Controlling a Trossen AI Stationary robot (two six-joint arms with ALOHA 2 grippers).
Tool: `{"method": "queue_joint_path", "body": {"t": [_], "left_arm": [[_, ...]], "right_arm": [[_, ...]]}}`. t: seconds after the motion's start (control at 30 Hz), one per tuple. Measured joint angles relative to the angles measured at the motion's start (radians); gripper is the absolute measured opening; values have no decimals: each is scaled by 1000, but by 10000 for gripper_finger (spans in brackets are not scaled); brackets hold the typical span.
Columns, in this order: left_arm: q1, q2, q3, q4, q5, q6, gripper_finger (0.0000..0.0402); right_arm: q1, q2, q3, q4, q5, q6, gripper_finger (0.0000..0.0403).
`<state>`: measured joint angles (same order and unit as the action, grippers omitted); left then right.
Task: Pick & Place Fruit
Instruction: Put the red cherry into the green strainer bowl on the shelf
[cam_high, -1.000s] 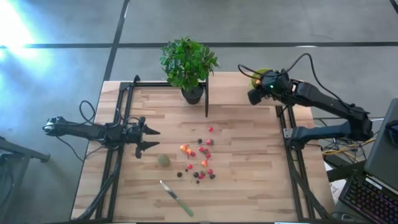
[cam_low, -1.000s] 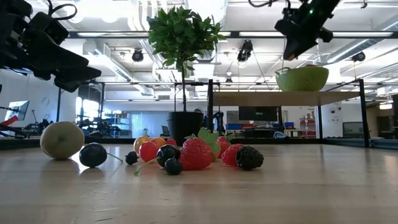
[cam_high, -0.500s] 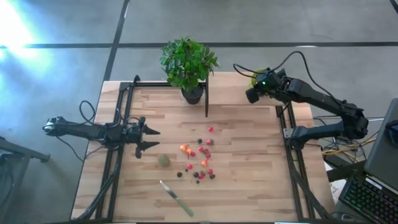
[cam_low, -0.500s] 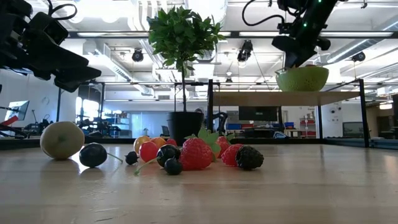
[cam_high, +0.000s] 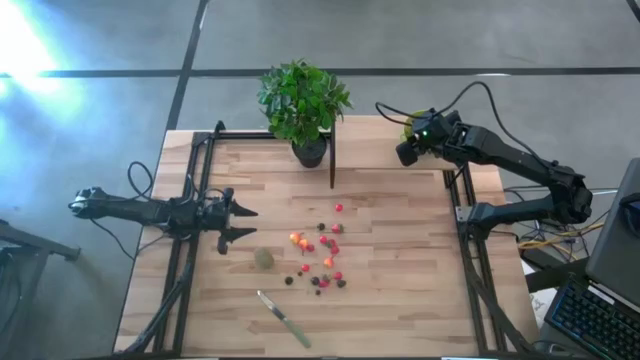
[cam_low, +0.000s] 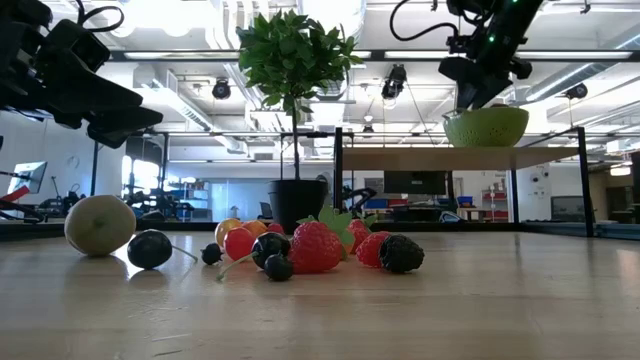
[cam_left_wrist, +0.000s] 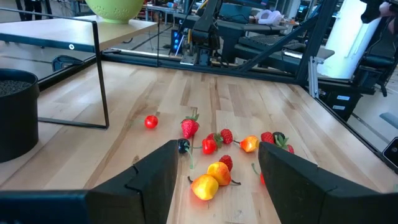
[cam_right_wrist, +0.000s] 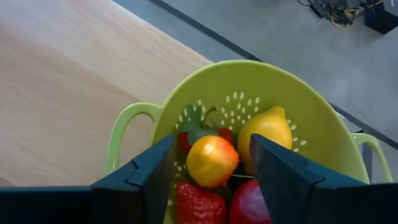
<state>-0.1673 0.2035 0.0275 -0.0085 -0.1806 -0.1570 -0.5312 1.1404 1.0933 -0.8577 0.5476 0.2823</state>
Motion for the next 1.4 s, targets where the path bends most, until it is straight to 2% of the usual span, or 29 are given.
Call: {"method": "queue_joint_path", "body": {"t": [0.23, 0.53, 1.07, 1.4], "left_arm": [[0, 0, 0, 0, 0, 0, 229], [0, 0, 0, 0, 0, 0, 229], [0, 0, 0, 0, 0, 0, 229], [0, 0, 0, 0, 0, 0, 229]], "right_arm": [[21, -2, 59, 1, -27, -47, 224], [149, -2, 114, 16, -56, -48, 200], [456, 1, 99, 262, -59, -80, 156], [540, 0, 17, 450, -58, -115, 137]]}}
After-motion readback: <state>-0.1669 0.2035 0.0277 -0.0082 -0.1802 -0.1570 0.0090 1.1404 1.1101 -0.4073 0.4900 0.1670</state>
